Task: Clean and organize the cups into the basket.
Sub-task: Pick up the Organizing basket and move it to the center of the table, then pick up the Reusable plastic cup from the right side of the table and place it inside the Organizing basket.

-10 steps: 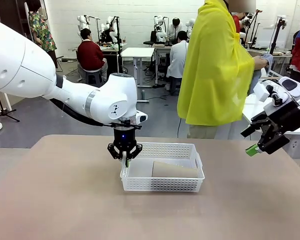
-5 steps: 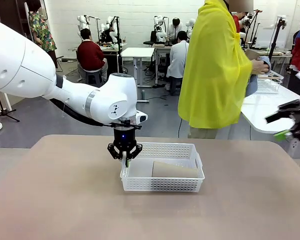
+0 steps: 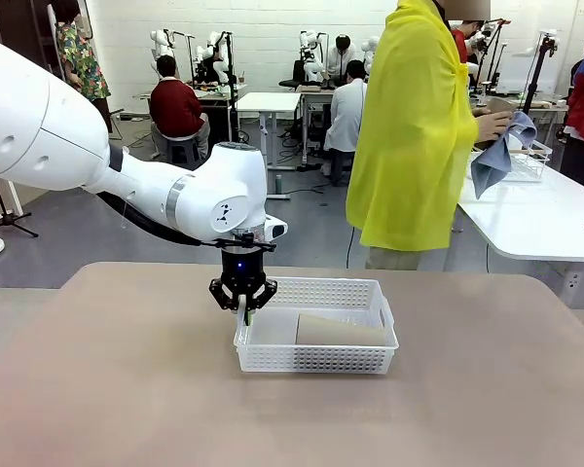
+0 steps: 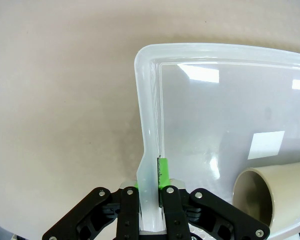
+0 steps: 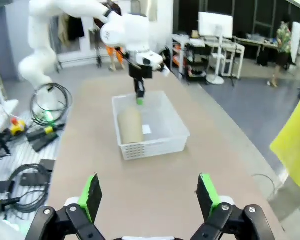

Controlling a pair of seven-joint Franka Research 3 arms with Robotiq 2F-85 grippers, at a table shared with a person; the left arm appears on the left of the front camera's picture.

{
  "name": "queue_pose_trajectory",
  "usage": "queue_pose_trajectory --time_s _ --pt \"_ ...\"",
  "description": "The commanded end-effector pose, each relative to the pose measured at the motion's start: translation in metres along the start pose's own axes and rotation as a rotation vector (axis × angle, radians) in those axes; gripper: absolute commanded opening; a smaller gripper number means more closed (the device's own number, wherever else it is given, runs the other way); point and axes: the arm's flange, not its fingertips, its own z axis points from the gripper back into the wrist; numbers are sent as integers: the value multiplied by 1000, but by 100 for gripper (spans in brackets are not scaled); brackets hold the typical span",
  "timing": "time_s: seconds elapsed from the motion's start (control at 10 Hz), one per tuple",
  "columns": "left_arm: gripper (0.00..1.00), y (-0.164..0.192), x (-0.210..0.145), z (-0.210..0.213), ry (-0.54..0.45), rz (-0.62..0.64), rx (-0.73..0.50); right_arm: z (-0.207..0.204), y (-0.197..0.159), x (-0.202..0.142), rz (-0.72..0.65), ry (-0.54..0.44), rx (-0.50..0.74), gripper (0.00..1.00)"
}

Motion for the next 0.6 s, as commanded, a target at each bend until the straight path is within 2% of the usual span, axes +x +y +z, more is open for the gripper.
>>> queue_pose_trajectory --time_s 0.0,0.1,0.2,0.3,0.5 --pt "0 0 -1 -2 3 -3 5 27 -6 -13 7 -55 111 100" --pt "0 0 -1 -2 3 -3 5 36 1 -22 16 -53 155 100" --pt "0 0 -1 -2 3 -3 5 44 6 -29 16 -57 148 100" --pt "0 0 -1 -2 3 -3 5 50 9 -33 12 -62 111 100" --pt "0 0 -1 -2 3 -3 5 40 6 -30 37 -15 -54 100"
